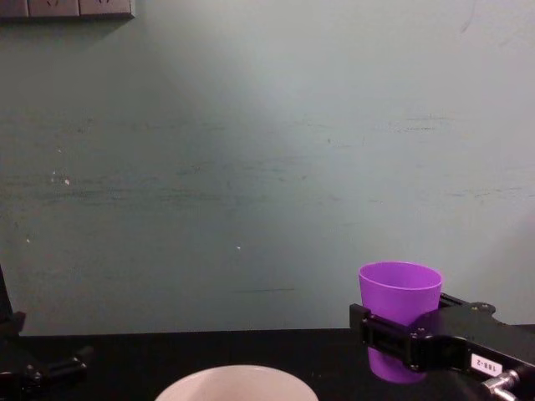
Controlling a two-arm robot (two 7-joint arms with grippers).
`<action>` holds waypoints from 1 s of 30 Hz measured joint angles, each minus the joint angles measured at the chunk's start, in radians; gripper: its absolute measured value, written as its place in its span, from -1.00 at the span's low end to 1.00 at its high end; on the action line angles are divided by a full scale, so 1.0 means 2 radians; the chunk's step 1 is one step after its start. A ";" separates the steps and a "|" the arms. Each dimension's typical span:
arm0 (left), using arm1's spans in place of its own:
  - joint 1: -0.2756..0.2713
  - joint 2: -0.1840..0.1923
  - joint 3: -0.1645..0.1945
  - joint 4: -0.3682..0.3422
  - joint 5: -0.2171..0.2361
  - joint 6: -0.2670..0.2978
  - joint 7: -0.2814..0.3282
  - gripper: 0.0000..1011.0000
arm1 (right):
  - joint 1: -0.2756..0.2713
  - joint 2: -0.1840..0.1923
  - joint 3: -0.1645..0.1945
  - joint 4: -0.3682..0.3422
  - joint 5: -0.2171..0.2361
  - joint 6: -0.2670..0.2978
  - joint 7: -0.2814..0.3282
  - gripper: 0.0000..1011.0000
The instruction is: Pick up the cup and pour the mung beans from the cup into the bowl.
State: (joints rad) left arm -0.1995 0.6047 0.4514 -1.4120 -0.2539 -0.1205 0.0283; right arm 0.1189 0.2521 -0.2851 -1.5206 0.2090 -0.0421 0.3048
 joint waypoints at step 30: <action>0.000 0.000 0.000 0.000 0.000 0.000 0.000 0.98 | 0.000 0.000 0.000 0.000 0.000 0.000 0.000 0.42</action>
State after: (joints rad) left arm -0.1995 0.6047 0.4514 -1.4120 -0.2539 -0.1205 0.0283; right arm 0.1190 0.2521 -0.2851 -1.5205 0.2090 -0.0421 0.3046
